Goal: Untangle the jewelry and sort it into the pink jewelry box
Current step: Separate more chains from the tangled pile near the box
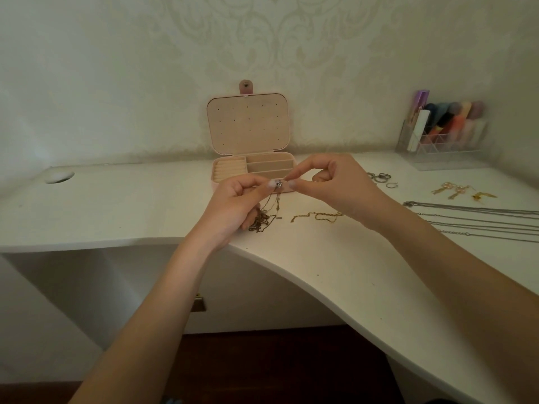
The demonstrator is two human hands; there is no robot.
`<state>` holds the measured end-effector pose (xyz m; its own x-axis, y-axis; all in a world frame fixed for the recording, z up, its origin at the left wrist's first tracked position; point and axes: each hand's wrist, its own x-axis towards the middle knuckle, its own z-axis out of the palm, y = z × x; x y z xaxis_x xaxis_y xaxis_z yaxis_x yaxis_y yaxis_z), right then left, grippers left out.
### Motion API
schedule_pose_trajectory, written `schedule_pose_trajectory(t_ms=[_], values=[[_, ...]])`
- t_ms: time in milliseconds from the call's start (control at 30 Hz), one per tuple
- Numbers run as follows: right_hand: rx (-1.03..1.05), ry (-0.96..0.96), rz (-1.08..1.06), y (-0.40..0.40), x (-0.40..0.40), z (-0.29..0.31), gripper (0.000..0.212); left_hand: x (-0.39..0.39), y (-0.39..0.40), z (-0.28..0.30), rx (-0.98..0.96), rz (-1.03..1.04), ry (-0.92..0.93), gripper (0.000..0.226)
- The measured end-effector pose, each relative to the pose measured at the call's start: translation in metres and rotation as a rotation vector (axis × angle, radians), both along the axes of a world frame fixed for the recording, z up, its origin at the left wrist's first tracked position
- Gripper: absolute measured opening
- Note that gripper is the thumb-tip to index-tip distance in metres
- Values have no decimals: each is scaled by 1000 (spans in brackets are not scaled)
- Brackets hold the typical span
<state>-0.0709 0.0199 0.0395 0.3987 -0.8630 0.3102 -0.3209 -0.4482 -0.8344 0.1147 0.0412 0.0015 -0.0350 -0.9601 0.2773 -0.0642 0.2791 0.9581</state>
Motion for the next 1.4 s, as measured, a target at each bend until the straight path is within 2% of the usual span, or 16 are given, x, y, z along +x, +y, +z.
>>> schedule_pose_trajectory(t_ms=[667,933,1067,1233,1400], values=[[-76,5,-4,1,0,0,12,-2,2,0,-33,88,-43,10],[-179,114,-66,1,2,-7,6,-2,3,0,-54,111,-51,13],[-186,168,-76,-1,3,-13,10,-2,2,0,-57,146,-49,11],[-181,145,-58,-1,6,-12,8,-2,0,-2,-55,159,-54,10],[-174,114,-27,-1,7,-11,9,-2,-4,-3,-139,234,-100,13]])
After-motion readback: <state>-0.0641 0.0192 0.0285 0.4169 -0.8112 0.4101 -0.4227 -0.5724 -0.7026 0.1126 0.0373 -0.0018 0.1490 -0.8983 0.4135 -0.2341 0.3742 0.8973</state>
